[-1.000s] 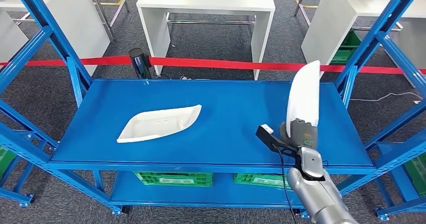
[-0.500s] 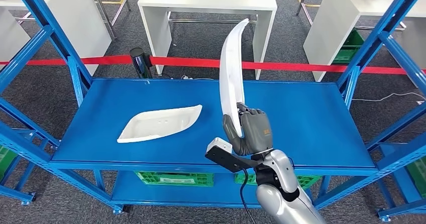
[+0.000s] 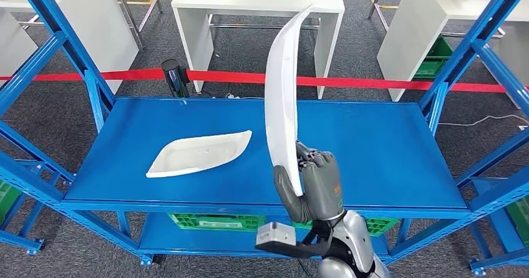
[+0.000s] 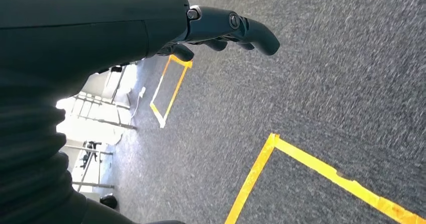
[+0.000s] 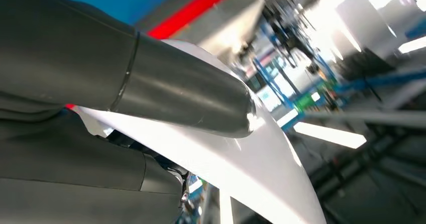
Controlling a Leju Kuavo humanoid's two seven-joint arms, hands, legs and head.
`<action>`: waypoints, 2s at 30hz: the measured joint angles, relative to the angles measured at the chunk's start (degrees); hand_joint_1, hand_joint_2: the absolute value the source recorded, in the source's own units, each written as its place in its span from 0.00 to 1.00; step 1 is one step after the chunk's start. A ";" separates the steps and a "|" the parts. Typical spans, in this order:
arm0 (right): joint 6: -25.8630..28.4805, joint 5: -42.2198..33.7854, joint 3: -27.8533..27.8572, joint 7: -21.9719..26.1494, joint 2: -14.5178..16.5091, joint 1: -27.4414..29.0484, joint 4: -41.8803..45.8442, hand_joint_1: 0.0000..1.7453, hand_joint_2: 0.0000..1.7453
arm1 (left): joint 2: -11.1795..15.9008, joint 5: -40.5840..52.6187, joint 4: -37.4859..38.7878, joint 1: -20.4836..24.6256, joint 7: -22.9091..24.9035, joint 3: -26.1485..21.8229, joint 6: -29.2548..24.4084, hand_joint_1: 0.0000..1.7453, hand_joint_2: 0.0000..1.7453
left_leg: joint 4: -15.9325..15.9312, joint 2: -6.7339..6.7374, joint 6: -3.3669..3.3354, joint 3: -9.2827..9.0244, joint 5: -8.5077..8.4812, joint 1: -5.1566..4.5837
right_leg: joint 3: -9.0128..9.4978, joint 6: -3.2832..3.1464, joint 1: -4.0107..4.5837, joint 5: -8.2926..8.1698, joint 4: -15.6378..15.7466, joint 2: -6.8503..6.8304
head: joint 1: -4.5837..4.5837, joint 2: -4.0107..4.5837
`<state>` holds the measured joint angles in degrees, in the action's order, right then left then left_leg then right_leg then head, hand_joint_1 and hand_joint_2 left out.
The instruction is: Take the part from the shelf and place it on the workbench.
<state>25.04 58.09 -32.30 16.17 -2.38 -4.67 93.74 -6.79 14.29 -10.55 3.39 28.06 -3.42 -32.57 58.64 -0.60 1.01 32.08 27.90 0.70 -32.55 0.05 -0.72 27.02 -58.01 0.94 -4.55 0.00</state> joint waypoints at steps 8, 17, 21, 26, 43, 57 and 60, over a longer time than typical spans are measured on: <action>8.76 -2.53 -4.64 1.70 0.91 4.70 1.22 1.00 0.00 | -0.52 1.19 -0.02 0.73 0.00 0.09 0.00 0.00 1.00 | -0.97 0.80 -1.17 0.50 -1.48 0.59 | -5.58 0.96 -0.24 8.41 -13.96 -0.34 | 0.22 0.00; 9.84 -1.14 -7.04 -1.64 1.62 6.61 -1.29 1.00 0.00 | -2.33 2.11 -0.05 1.19 0.02 0.14 0.19 0.00 1.00 | 0.67 0.42 1.88 2.91 -2.95 1.12 | 1.29 -0.57 -0.17 2.63 -1.94 -0.11 | 0.22 0.00; 10.50 1.46 -4.51 -4.74 1.62 7.80 -1.14 1.00 0.00 | -2.92 3.10 -0.03 1.79 -0.02 0.51 0.37 0.00 1.00 | 6.01 0.46 2.77 5.33 2.10 1.32 | -0.34 -2.50 -0.21 0.85 -1.49 -0.51 | 0.17 0.00; 10.75 2.24 -1.58 -5.39 1.62 9.60 -1.01 1.00 0.00 | -3.27 3.49 -0.03 1.97 0.02 1.04 0.37 0.00 1.00 | 14.32 0.48 2.35 4.94 6.52 0.93 | -4.13 -2.83 0.53 -2.04 -1.55 -0.58 | 0.17 0.00; 8.41 7.14 4.11 -12.63 1.63 14.05 1.81 1.00 0.00 | -1.93 7.74 0.09 0.52 0.02 3.10 0.46 0.00 1.00 | 0.18 1.41 -1.24 2.82 -2.42 -0.07 | -1.51 0.69 0.16 3.63 -9.87 -0.69 | 0.38 0.00; 13.95 -3.40 4.45 -2.60 6.08 6.55 -14.51 1.00 0.00 | 0.36 2.91 -0.22 1.36 0.67 0.05 0.46 0.00 1.00 | 13.64 0.80 2.61 4.17 3.96 0.38 | -3.26 -2.70 0.48 -2.47 -0.13 -1.42 | 0.14 0.00; 13.31 -1.52 4.94 -4.93 6.33 8.14 -13.64 1.00 0.00 | -0.20 3.80 -0.26 1.37 0.68 0.05 0.51 0.00 1.00 | 2.65 0.64 2.07 -4.17 3.47 0.27 | -5.22 -1.83 0.53 -4.14 -0.85 -1.45 | 0.15 0.00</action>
<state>38.35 56.57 -27.36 11.24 3.95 3.47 80.10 -6.99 18.09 -10.81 4.76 28.74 -3.37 -32.06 61.29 0.05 3.08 27.91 31.37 0.97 -37.77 -1.78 -0.19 22.88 -58.86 -0.51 -4.39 0.00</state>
